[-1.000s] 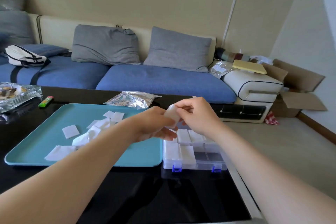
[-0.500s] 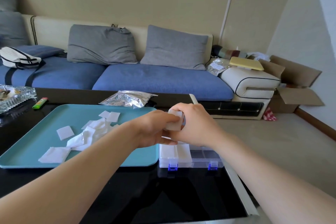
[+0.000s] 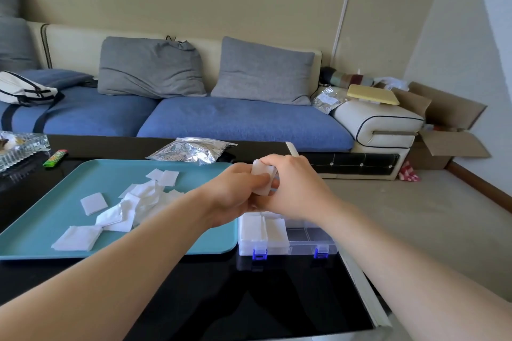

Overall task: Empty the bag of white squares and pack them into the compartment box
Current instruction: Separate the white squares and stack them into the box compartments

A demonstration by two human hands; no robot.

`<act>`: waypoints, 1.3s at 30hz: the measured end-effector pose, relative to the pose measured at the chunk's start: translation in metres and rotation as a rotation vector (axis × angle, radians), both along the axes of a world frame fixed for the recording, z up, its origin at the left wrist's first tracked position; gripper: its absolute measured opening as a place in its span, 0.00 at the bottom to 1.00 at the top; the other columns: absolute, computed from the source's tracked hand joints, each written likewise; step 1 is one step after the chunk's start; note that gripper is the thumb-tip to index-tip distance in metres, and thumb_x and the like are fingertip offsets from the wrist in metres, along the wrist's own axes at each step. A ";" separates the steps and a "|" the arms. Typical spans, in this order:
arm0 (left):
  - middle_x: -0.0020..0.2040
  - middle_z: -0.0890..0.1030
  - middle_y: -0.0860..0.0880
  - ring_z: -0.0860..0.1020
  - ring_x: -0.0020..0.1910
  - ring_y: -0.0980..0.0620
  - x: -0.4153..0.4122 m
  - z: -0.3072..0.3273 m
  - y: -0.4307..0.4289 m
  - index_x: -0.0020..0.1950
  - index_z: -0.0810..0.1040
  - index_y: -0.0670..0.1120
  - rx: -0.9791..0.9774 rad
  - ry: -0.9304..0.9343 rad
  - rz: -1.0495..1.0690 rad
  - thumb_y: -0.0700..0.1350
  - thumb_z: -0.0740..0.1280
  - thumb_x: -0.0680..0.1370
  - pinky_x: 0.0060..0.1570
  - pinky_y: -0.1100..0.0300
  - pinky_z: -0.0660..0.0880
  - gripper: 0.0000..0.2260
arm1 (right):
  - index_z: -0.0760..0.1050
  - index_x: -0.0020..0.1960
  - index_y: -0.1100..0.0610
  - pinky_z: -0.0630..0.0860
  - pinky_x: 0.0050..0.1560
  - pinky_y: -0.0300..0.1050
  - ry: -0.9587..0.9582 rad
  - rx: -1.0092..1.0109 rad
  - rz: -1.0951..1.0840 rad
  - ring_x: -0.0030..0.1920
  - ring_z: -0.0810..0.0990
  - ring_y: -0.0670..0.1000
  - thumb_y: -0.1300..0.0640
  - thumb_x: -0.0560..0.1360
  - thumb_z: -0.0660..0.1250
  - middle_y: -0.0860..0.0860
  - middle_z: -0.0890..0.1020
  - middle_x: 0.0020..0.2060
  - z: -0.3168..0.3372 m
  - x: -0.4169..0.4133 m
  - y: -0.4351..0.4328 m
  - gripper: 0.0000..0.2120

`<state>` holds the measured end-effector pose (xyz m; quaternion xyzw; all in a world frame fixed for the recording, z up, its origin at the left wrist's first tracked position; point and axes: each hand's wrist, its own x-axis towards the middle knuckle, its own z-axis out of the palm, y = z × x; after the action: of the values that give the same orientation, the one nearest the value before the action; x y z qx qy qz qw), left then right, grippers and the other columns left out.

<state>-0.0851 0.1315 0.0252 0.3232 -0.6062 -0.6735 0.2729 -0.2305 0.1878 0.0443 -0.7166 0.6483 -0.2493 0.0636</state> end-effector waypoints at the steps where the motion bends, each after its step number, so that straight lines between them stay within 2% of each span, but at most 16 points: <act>1: 0.48 0.85 0.45 0.82 0.50 0.46 -0.001 -0.001 0.000 0.51 0.83 0.41 -0.006 0.004 -0.002 0.36 0.60 0.85 0.63 0.42 0.78 0.12 | 0.79 0.47 0.45 0.77 0.63 0.60 -0.037 0.011 0.019 0.41 0.80 0.49 0.41 0.67 0.71 0.43 0.82 0.35 0.003 0.000 0.002 0.12; 3: 0.47 0.84 0.44 0.80 0.48 0.46 -0.003 -0.001 0.001 0.52 0.83 0.41 0.012 0.011 -0.013 0.36 0.59 0.85 0.56 0.46 0.78 0.13 | 0.83 0.48 0.46 0.81 0.56 0.57 -0.143 0.030 0.056 0.41 0.82 0.48 0.47 0.69 0.73 0.45 0.85 0.37 0.007 -0.003 0.006 0.09; 5: 0.41 0.80 0.44 0.75 0.42 0.48 -0.004 -0.001 0.002 0.51 0.83 0.42 0.056 0.017 -0.038 0.38 0.58 0.85 0.48 0.52 0.73 0.14 | 0.86 0.51 0.46 0.82 0.53 0.53 -0.252 0.023 0.065 0.45 0.84 0.44 0.48 0.69 0.71 0.42 0.87 0.41 0.007 -0.007 0.007 0.12; 7: 0.33 0.75 0.47 0.72 0.38 0.49 -0.006 -0.001 0.002 0.55 0.81 0.39 0.090 0.002 -0.044 0.39 0.57 0.84 0.44 0.54 0.69 0.13 | 0.87 0.51 0.45 0.78 0.66 0.58 -0.330 0.001 0.061 0.48 0.86 0.42 0.46 0.72 0.72 0.40 0.88 0.42 0.002 -0.012 0.003 0.10; 9: 0.34 0.78 0.47 0.75 0.39 0.48 -0.005 -0.001 0.001 0.62 0.80 0.35 0.111 -0.012 -0.059 0.39 0.56 0.82 0.46 0.53 0.71 0.17 | 0.87 0.49 0.47 0.69 0.74 0.64 -0.412 0.017 0.055 0.46 0.87 0.43 0.44 0.77 0.75 0.43 0.88 0.41 -0.002 -0.017 0.000 0.07; 10: 0.39 0.82 0.44 0.78 0.42 0.46 -0.003 0.000 0.001 0.65 0.79 0.34 0.113 -0.014 -0.078 0.40 0.55 0.82 0.49 0.52 0.73 0.18 | 0.87 0.50 0.48 0.72 0.72 0.60 -0.471 0.041 0.032 0.44 0.87 0.45 0.45 0.78 0.75 0.45 0.89 0.40 -0.002 -0.020 0.000 0.07; 12: 0.50 0.86 0.40 0.82 0.48 0.45 -0.002 -0.001 0.000 0.65 0.80 0.37 0.079 -0.080 -0.093 0.42 0.52 0.83 0.54 0.50 0.75 0.20 | 0.87 0.52 0.51 0.81 0.56 0.47 -0.592 0.101 -0.042 0.45 0.88 0.50 0.52 0.78 0.76 0.49 0.89 0.41 -0.002 -0.027 0.001 0.05; 14: 0.53 0.86 0.43 0.84 0.48 0.48 -0.004 -0.004 0.001 0.62 0.82 0.41 -0.130 -0.272 -0.009 0.42 0.55 0.83 0.53 0.53 0.77 0.17 | 0.87 0.52 0.52 0.85 0.48 0.44 -0.650 0.159 -0.138 0.46 0.88 0.52 0.58 0.78 0.75 0.51 0.89 0.43 -0.003 -0.037 0.001 0.04; 17: 0.48 0.84 0.54 0.81 0.46 0.57 0.000 -0.014 -0.002 0.54 0.83 0.49 -0.664 -0.550 0.056 0.40 0.64 0.79 0.44 0.70 0.74 0.09 | 0.86 0.52 0.53 0.87 0.48 0.52 -0.576 0.354 -0.211 0.44 0.89 0.56 0.63 0.79 0.73 0.55 0.89 0.44 -0.010 -0.048 0.003 0.07; 19: 0.45 0.83 0.57 0.79 0.45 0.61 0.005 -0.017 -0.003 0.50 0.84 0.51 -0.835 -0.661 -0.070 0.39 0.66 0.76 0.41 0.74 0.72 0.10 | 0.85 0.53 0.53 0.87 0.48 0.51 -0.517 0.514 -0.188 0.43 0.90 0.57 0.63 0.80 0.72 0.58 0.88 0.45 -0.013 -0.047 0.007 0.07; 22: 0.46 0.85 0.58 0.81 0.47 0.61 0.011 -0.015 -0.002 0.49 0.85 0.53 -0.856 -0.764 -0.238 0.39 0.66 0.73 0.50 0.64 0.79 0.12 | 0.84 0.53 0.54 0.87 0.49 0.51 -0.477 0.572 -0.163 0.44 0.90 0.57 0.64 0.80 0.73 0.60 0.88 0.47 -0.018 -0.042 0.008 0.06; 24: 0.47 0.85 0.59 0.82 0.47 0.62 0.013 -0.013 -0.002 0.51 0.85 0.53 -0.871 -0.803 -0.299 0.40 0.68 0.73 0.52 0.62 0.80 0.12 | 0.83 0.54 0.53 0.87 0.49 0.50 -0.432 0.557 -0.162 0.43 0.90 0.56 0.64 0.80 0.73 0.59 0.88 0.46 -0.020 -0.040 0.007 0.07; 30: 0.50 0.83 0.60 0.80 0.51 0.61 0.021 -0.011 -0.005 0.56 0.84 0.53 -0.935 -0.879 -0.366 0.44 0.72 0.76 0.44 0.73 0.70 0.10 | 0.81 0.55 0.53 0.86 0.46 0.46 -0.354 0.571 -0.149 0.38 0.89 0.54 0.60 0.78 0.76 0.56 0.87 0.45 -0.024 -0.033 0.005 0.08; 34: 0.52 0.82 0.60 0.80 0.53 0.60 0.022 -0.009 -0.004 0.58 0.84 0.53 -0.935 -0.890 -0.389 0.49 0.72 0.76 0.47 0.70 0.72 0.11 | 0.77 0.55 0.53 0.82 0.35 0.40 -0.247 0.547 -0.159 0.36 0.88 0.52 0.57 0.78 0.77 0.55 0.87 0.43 -0.027 -0.028 0.004 0.10; 36: 0.53 0.81 0.60 0.79 0.54 0.60 0.022 -0.009 -0.004 0.60 0.83 0.55 -0.920 -0.899 -0.405 0.52 0.74 0.75 0.50 0.66 0.73 0.14 | 0.77 0.53 0.54 0.85 0.36 0.43 -0.135 0.511 -0.160 0.35 0.88 0.52 0.56 0.78 0.77 0.56 0.87 0.40 -0.031 -0.027 0.003 0.10; 39: 0.55 0.79 0.59 0.77 0.56 0.59 0.023 -0.010 -0.004 0.62 0.81 0.56 -0.918 -0.902 -0.411 0.51 0.75 0.75 0.50 0.65 0.72 0.16 | 0.79 0.47 0.55 0.87 0.40 0.50 0.026 0.452 -0.156 0.35 0.88 0.54 0.55 0.76 0.78 0.55 0.86 0.35 -0.038 -0.023 0.001 0.08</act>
<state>-0.0625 0.1278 0.0153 0.3023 -0.9346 -0.1852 -0.0309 -0.2537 0.1885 0.0067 -0.6351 0.7418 -0.0925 0.1946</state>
